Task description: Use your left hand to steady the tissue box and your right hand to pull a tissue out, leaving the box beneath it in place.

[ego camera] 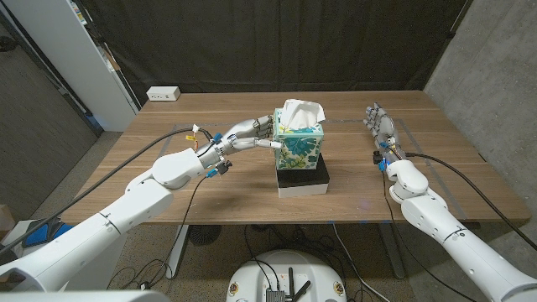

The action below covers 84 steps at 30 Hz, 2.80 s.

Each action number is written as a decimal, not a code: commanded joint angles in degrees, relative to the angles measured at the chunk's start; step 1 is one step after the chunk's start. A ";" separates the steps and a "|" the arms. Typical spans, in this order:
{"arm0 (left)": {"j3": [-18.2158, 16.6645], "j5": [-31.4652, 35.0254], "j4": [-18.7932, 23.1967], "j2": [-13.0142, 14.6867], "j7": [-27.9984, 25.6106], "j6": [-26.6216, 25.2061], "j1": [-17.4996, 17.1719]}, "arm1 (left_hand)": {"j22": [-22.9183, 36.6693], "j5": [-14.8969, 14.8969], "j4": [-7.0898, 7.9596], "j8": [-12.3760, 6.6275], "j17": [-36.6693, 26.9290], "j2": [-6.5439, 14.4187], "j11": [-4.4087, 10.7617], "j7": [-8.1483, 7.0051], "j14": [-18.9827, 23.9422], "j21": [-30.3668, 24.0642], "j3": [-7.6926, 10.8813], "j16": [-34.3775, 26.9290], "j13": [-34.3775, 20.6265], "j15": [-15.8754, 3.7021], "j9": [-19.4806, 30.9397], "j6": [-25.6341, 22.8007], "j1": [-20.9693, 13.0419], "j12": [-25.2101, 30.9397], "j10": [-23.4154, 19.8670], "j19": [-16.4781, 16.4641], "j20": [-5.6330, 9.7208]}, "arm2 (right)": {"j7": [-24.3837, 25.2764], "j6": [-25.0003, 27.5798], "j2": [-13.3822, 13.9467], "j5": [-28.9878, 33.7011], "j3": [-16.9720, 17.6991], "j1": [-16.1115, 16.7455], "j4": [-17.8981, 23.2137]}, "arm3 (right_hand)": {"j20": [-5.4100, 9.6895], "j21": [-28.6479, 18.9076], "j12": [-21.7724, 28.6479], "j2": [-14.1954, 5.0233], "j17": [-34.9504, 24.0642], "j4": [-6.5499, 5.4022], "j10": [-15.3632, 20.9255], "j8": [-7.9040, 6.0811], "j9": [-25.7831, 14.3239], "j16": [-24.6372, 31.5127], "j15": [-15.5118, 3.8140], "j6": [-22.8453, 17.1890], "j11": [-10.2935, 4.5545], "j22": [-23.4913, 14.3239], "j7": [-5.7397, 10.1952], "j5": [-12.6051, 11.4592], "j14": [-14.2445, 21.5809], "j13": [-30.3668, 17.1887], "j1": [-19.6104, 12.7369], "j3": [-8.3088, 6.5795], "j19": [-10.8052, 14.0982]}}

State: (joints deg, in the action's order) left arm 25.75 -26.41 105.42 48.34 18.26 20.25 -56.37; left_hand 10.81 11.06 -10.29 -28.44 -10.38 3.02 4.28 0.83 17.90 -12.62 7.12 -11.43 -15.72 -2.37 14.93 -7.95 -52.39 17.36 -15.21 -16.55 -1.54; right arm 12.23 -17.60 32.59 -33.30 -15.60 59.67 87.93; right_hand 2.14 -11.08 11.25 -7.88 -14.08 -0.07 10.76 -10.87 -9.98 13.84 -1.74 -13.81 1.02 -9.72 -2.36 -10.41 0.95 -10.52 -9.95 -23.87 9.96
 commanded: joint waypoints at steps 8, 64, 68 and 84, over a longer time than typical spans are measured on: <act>0.00 0.68 -0.29 -0.13 -0.16 0.12 0.17 | 0.10 0.47 1.54 -0.51 -0.17 4.21 -0.24 0.02 -0.41 0.08 2.18 0.20 -0.34 -2.22 1.12 0.31 -2.75 -0.12 -0.30 -0.18 0.29 | 2.95 -0.23 1.64 0.51 2.15 6.06 5.36 | 0.15 -0.08 -0.20 -1.51 0.00 0.57 0.22 0.09 -0.31 -0.25 -0.84 -0.20 0.10 -0.11 -0.29 -0.02 0.10 -0.21 -0.58 -0.25 0.22; 0.84 -1.79 -2.89 -1.37 3.09 1.65 1.48 | 0.12 0.43 1.30 -1.15 -0.10 3.93 -0.23 0.00 -0.63 0.09 3.23 0.33 -1.20 -2.25 1.63 0.36 -2.16 -0.59 -0.23 -0.04 0.59 | 10.13 -1.41 0.69 3.31 8.27 20.94 15.60 | -0.32 -0.28 -0.16 -1.49 0.18 1.33 0.22 0.07 -0.31 -0.34 -0.46 -0.07 0.27 -0.12 -0.42 0.15 0.19 -0.20 -1.26 -0.64 0.98; 0.96 -1.55 -2.91 -1.23 3.38 1.51 1.79 | 0.12 0.42 1.30 -1.18 -0.11 3.91 -0.35 -0.01 -0.68 0.09 3.31 0.35 -1.26 -2.28 1.67 0.40 -2.10 -0.66 -0.16 -0.03 0.59 | 10.80 -1.20 0.74 3.53 8.97 22.60 17.04 | -0.34 -0.29 -0.15 -1.53 0.18 1.37 0.23 0.08 -0.31 -0.32 -0.38 -0.03 0.22 -0.12 -0.40 0.16 0.25 -0.20 -1.31 -0.68 1.03; 1.33 -1.30 -3.91 -1.64 3.96 1.73 2.58 | 0.12 0.41 1.26 -1.36 -0.09 3.84 -0.50 0.02 -0.95 0.09 3.63 0.43 -1.52 -2.23 1.80 0.43 -1.92 -0.86 0.01 0.02 0.55 | 12.27 -0.90 -0.12 4.58 11.09 27.19 20.28 | -0.44 -0.26 -0.14 -1.51 0.16 1.47 0.28 0.04 -0.31 -0.28 -0.39 -0.11 0.43 -0.13 -0.47 0.24 0.34 -0.21 -1.35 -0.73 1.12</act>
State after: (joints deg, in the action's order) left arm 26.74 -27.80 102.08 46.85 21.60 22.04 -54.38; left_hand 10.77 11.26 -11.21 -29.27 -10.41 3.17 4.08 1.03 17.18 -12.61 8.05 -11.19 -16.92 -2.25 14.93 -7.53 -52.24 16.51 -15.01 -16.24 -1.26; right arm 23.92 -19.00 32.89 -28.88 -5.92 83.78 106.12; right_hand 1.52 -11.08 11.25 -7.70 -13.84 1.04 10.76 -10.87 -9.98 13.46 -1.74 -13.60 1.02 -9.72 -2.58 -10.41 0.94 -10.52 -11.05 -24.34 10.58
